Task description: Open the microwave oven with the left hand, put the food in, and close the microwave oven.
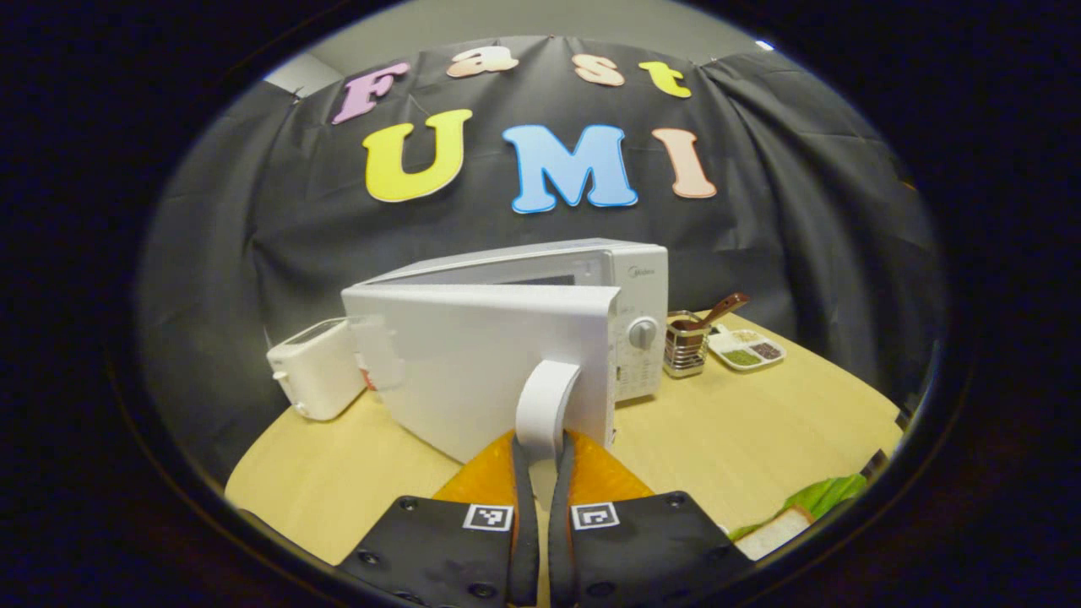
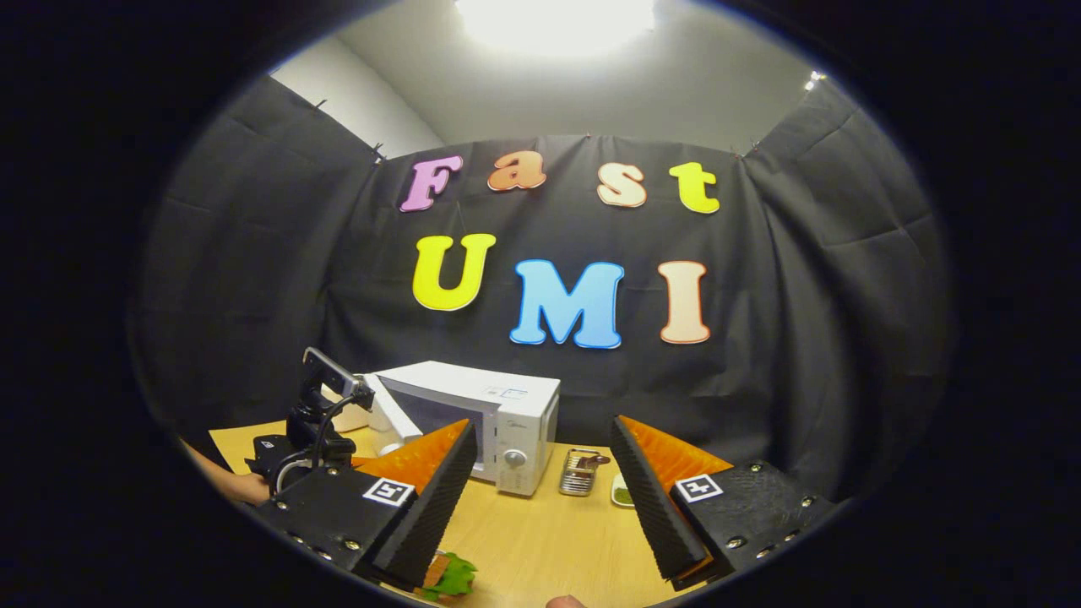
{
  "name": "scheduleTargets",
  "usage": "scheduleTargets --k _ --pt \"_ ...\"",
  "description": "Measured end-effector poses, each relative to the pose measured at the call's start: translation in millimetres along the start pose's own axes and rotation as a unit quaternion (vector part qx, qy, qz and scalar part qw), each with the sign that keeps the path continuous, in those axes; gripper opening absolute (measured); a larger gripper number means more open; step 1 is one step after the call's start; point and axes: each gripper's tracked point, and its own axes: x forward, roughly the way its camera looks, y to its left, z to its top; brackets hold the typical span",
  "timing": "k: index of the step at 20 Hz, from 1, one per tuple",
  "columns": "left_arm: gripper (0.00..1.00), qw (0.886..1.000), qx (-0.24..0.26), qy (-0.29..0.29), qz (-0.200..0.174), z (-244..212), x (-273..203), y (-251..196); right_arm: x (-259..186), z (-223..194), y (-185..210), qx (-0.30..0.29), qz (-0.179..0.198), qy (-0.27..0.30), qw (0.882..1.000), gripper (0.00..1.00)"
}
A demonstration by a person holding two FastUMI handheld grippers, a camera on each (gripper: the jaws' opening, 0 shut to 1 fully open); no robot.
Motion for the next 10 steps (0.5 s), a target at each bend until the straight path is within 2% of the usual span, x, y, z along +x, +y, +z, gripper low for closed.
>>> scheduleTargets --k 4,10 --pt "0.11 1.0 -0.005 0.002 0.026 -14.5 -28.2 33.3 -0.6 5.3 25.7 0.007 0.028 -0.009 1.0 0.96" --pt "0.11 0.999 -0.016 0.003 0.032 -34.6 -60.9 86.2 10.1 11.0 82.4 0.016 0.047 -0.004 0.999 0.96"
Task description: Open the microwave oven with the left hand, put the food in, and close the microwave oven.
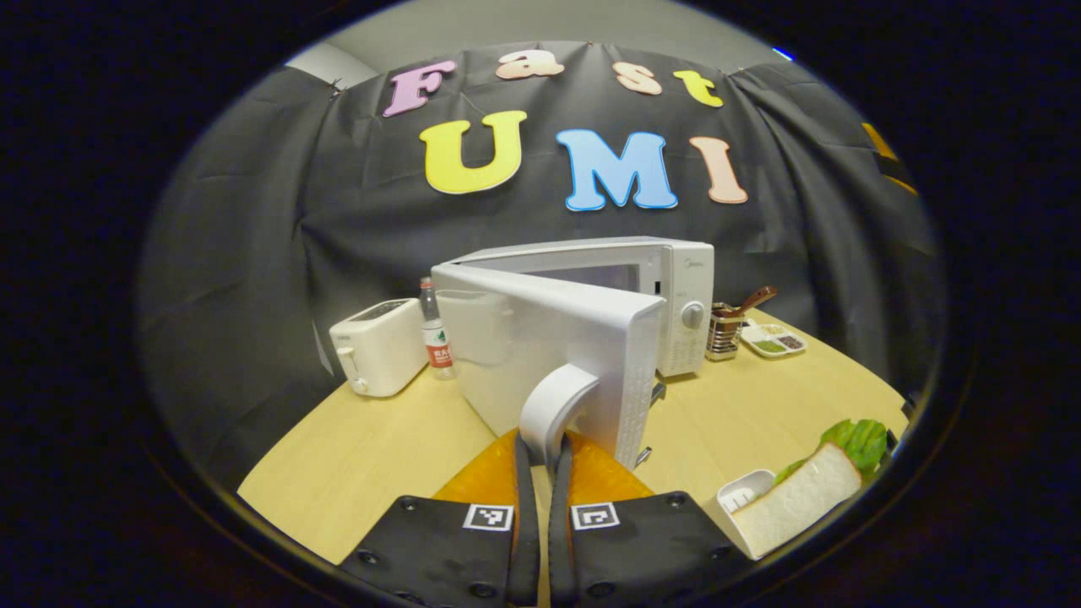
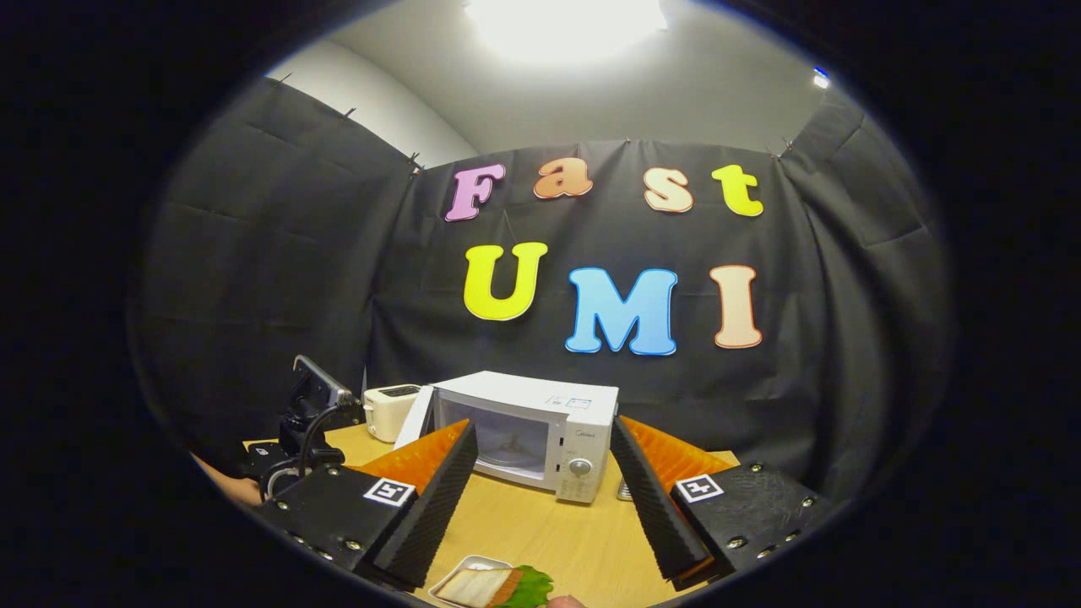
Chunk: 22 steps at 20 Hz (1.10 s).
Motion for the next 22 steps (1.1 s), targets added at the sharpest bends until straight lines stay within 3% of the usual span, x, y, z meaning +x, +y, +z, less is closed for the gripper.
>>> scheduleTargets --k 12,19,22 --pt "0.11 0.999 0.011 -0.01 -0.049 -23.0 -23.5 99.2 39.1 7.0 101.3 0.011 -0.039 -0.003 0.999 0.96" --pt "0.12 0.998 0.013 -0.023 -0.057 -32.1 -22.9 143.0 53.4 -1.1 118.2 0.031 -0.079 0.007 0.996 0.96" --pt "0.17 0.998 -0.004 -0.023 -0.056 -33.2 -25.9 147.9 56.3 -4.3 116.8 0.032 -0.073 0.019 0.997 0.96"
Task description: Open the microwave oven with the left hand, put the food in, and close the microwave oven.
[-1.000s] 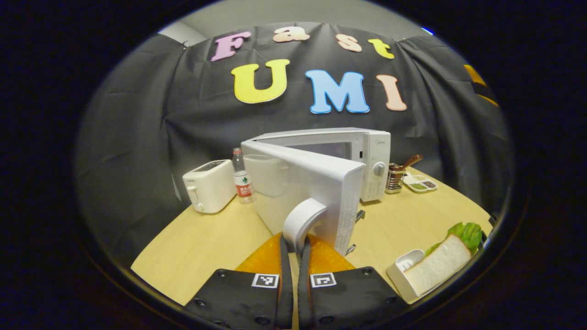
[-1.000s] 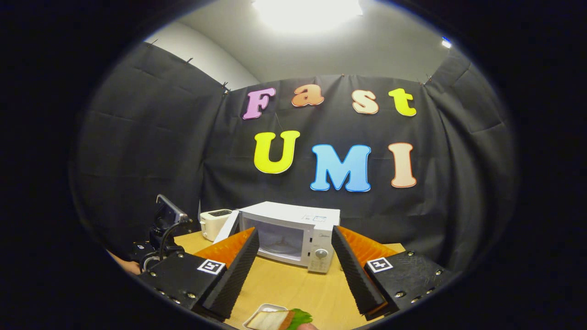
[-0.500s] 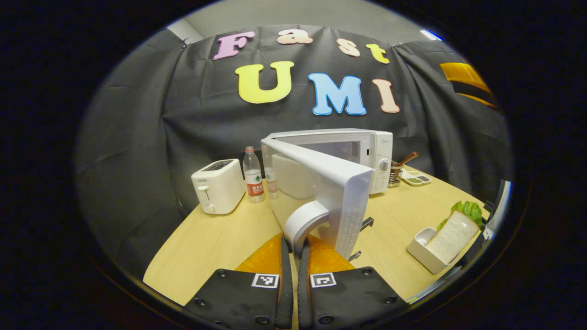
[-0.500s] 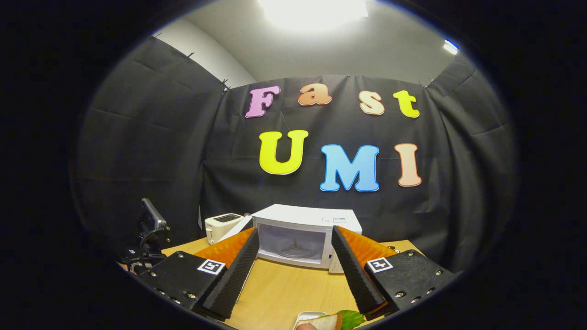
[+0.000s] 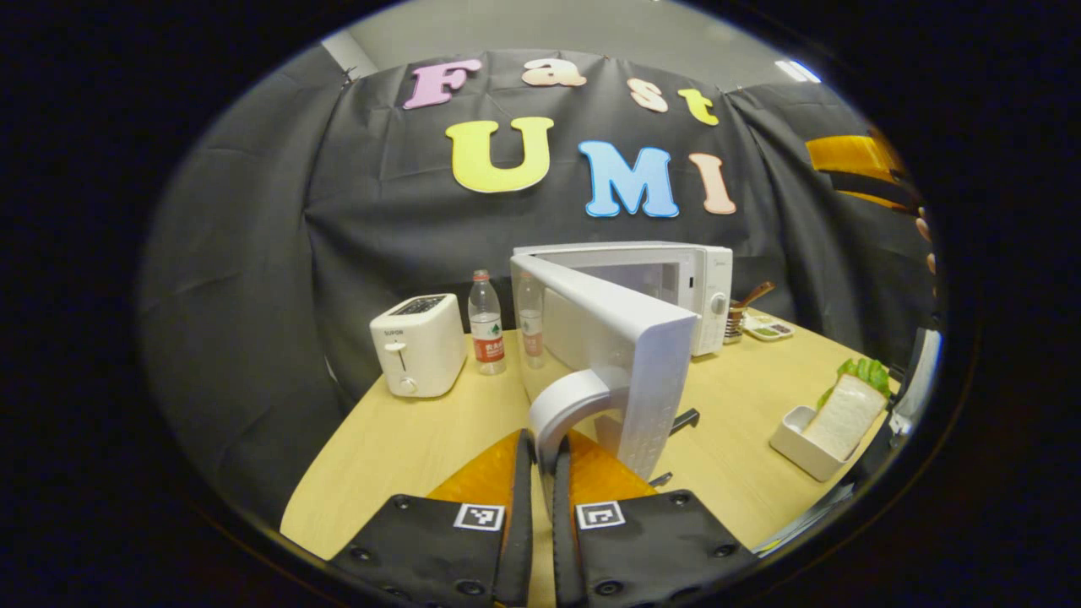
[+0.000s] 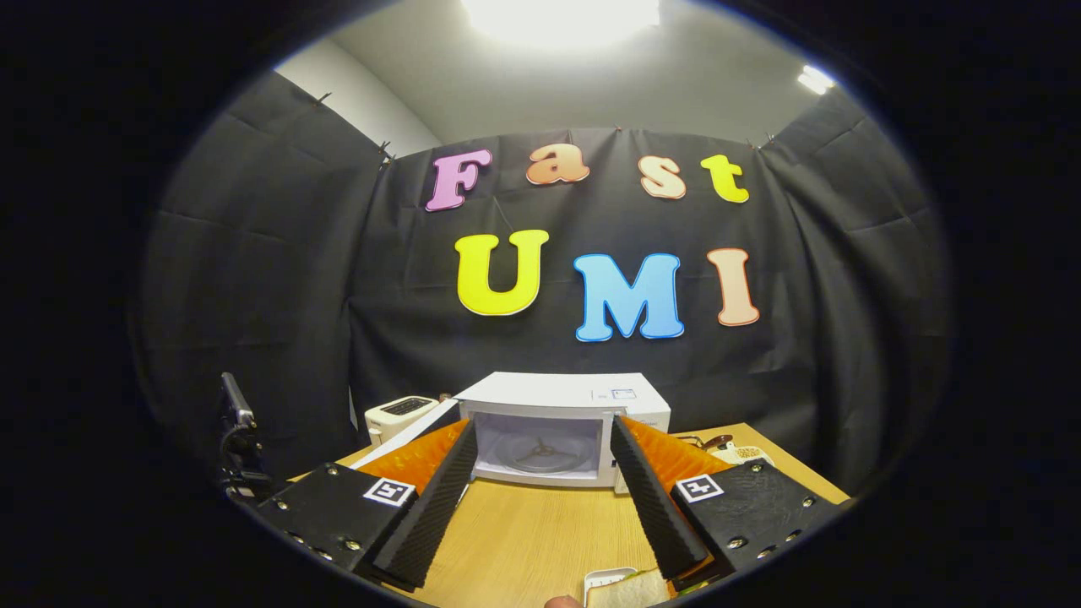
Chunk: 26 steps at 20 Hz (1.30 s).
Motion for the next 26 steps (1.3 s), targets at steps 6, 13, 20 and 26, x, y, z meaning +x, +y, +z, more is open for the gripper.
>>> scheduleTargets --k 6,13,20,26 --pt "1.0 0.997 0.011 -0.006 0.076 1.7 -24.2 4.0 13.5 -21.7 -34.6 -0.014 0.035 0.041 0.998 0.96" --pt "0.97 0.988 -0.017 -0.016 0.15 19.7 -85.8 -35.6 12.2 -69.9 -85.4 0.022 0.09 0.139 0.986 0.97" --pt "1.0 0.972 -0.054 -0.101 0.207 94.3 -140.5 -76.6 -16.5 -152.4 -119.3 0.1 0.146 0.317 0.932 0.97" --pt "1.0 0.964 -0.035 -0.151 0.215 139.4 -160.2 -116.7 -56.2 -209.5 -135.6 0.161 0.151 0.42 0.88 0.97"
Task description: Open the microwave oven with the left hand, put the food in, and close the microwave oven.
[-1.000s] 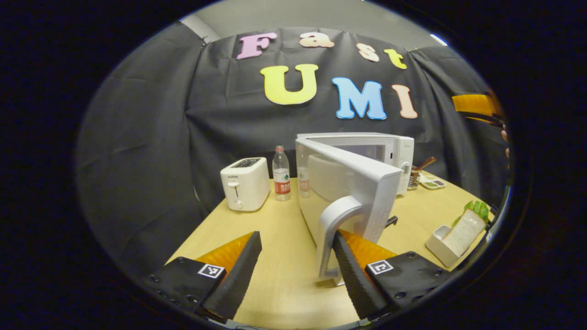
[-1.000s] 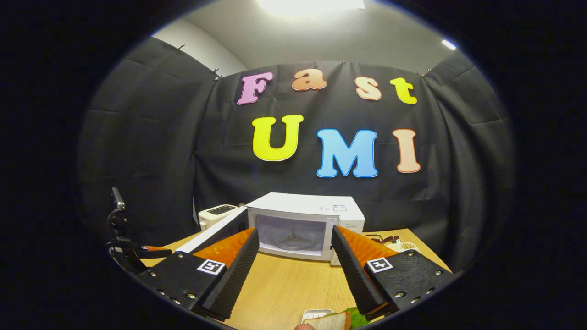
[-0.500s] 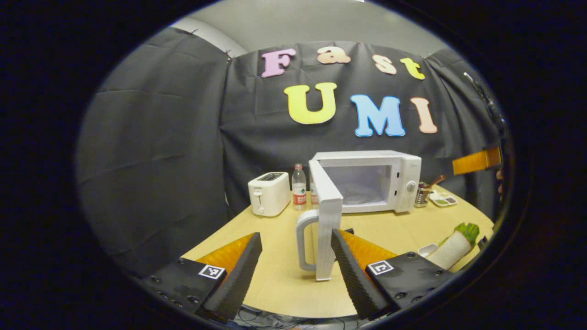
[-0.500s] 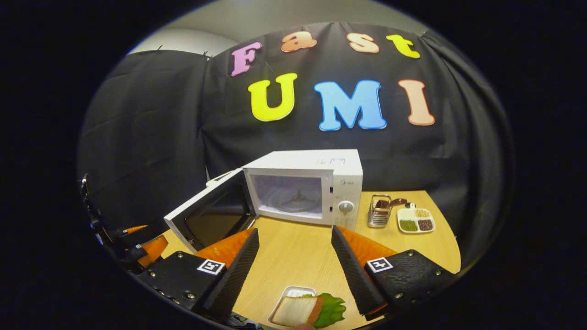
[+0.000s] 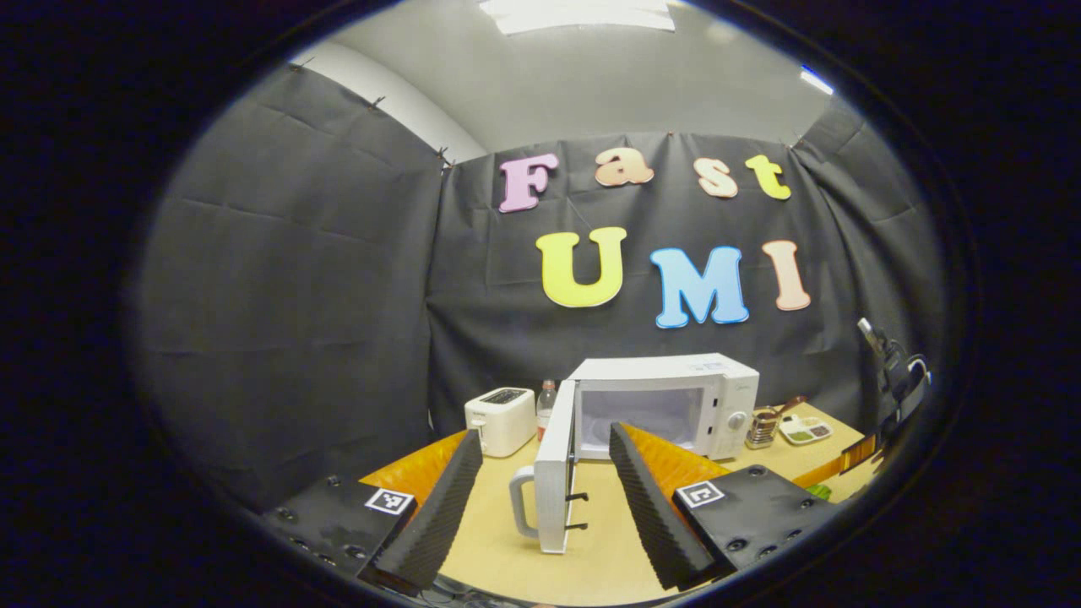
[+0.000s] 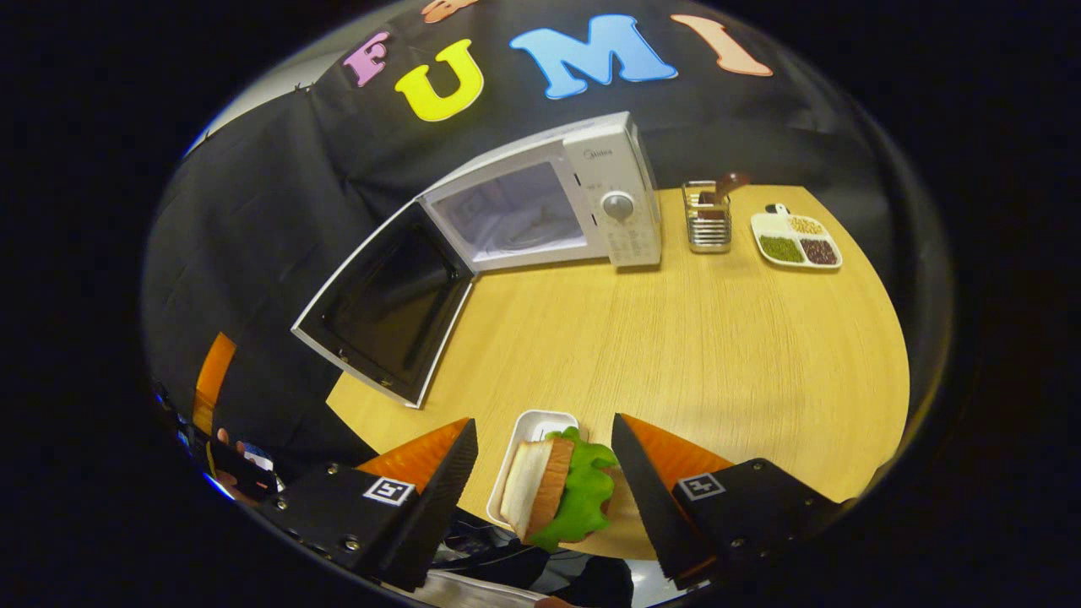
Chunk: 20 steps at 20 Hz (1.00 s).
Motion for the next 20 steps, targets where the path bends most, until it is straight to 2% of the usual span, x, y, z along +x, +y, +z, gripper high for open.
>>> scheduleTargets --k 6,7,8,9,10,11,12,13,14,15,19,20 --pt "1.0 1.0 0.01 -0.003 0.009 10.5 -12.2 -10.0 13.3 -36.7 -8.6 0.063 0.019 0.074 0.995 0.98" --pt "0.97 1.0 0.013 -0.004 0.013 11.3 -12.8 -9.5 14.9 -42.7 -7.1 0.078 0.025 0.086 0.993 0.98" --pt "1.0 1.0 0.016 -0.006 0.018 13.9 -13.9 -6.7 19.3 -49.2 -8.3 0.087 0.025 0.1 0.991 0.98" --pt "1.0 1.0 0.017 -0.006 0.023 16.4 -16.4 -4.8 18.8 -55.2 -7.4 0.095 0.027 0.114 0.989 0.93" --pt "1.0 1.0 0.015 -0.006 0.026 18.1 -17.6 -3.6 25.0 -59.1 -3.8 0.109 0.033 0.12 0.986 0.8" --pt "1.0 0.999 0.014 -0.006 0.029 18.0 -17.9 -2.3 20.6 -60.5 -0.6 0.119 0.043 0.129 0.984 0.71" --pt "1.0 0.999 0.014 -0.003 0.033 17.4 -19.0 -1.6 22.1 -64.1 2.1 0.125 0.049 0.138 0.981 0.71" --pt "1.0 0.999 0.017 -0.004 0.039 16.9 -19.4 1.4 20.0 -59.4 4.6 0.14 0.058 0.132 0.98 0.63" --pt "1.0 0.999 0.021 -0.008 0.046 20.5 -20.0 5.9 22.6 -60.8 10.5 0.141 0.067 0.135 0.978 0.49" --pt "1.0 0.998 0.023 -0.011 0.052 22.2 -20.0 9.2 18.3 -60.2 12.2 0.131 0.071 0.135 0.98 0.43" --pt "1.0 0.998 0.009 -0.011 0.064 27.6 -14.1 23.3 10.6 -50.3 24.0 0.114 0.083 0.12 0.983 0.44" --pt "0.96 0.998 0.006 -0.012 0.064 30.1 -10.9 27.2 8.2 -44.2 27.6 0.11 0.087 0.114 0.983 0.43"
